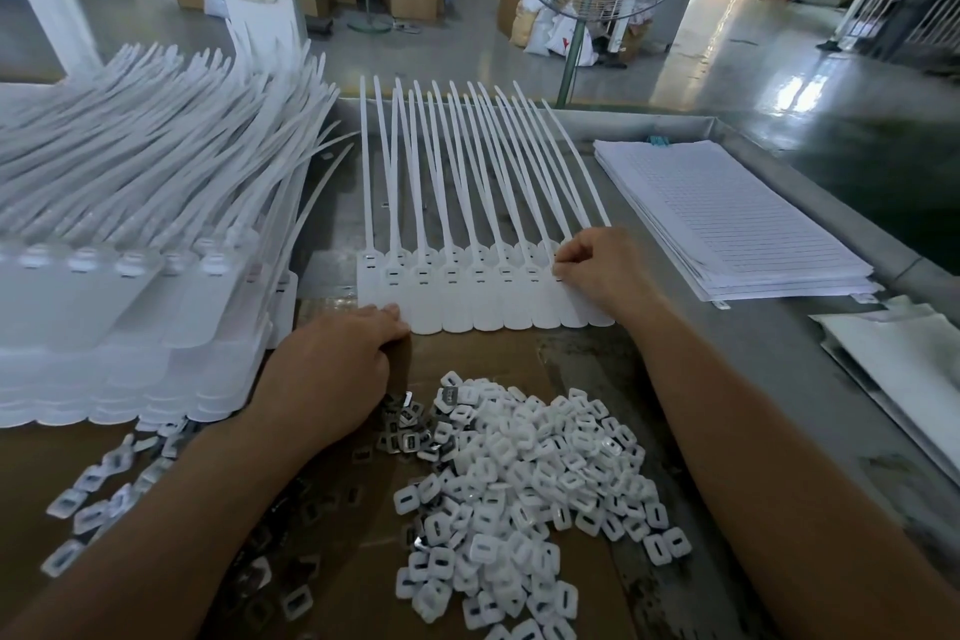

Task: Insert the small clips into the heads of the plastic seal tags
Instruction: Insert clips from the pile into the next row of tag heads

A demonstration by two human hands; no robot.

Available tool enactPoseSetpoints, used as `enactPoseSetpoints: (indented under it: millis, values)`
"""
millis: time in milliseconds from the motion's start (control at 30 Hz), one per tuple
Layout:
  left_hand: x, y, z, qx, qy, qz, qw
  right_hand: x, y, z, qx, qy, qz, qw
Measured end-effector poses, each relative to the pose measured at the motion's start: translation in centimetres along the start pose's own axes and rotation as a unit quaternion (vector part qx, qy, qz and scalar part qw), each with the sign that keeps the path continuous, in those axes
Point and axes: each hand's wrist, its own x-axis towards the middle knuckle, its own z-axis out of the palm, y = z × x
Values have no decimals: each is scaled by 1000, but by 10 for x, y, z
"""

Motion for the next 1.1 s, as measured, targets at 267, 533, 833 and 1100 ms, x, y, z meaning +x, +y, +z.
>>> enactPoseSetpoints:
  millis: [267,533,833,1100]
  values:
    - [1,-1,0,4,1,3,1000,-29,10,1,-117,9,-98,988]
    - [2,-2,1,8,-3,5,1000,-32,4,-1,-149,10,-99,984]
    - [1,-3,2,1,-1,5,1000,-28,-1,-4,-232,-6,-94,968]
    - [0,-1,-1,3,-2,1,1000,-56,-4,-39,-110,-150,-126,975]
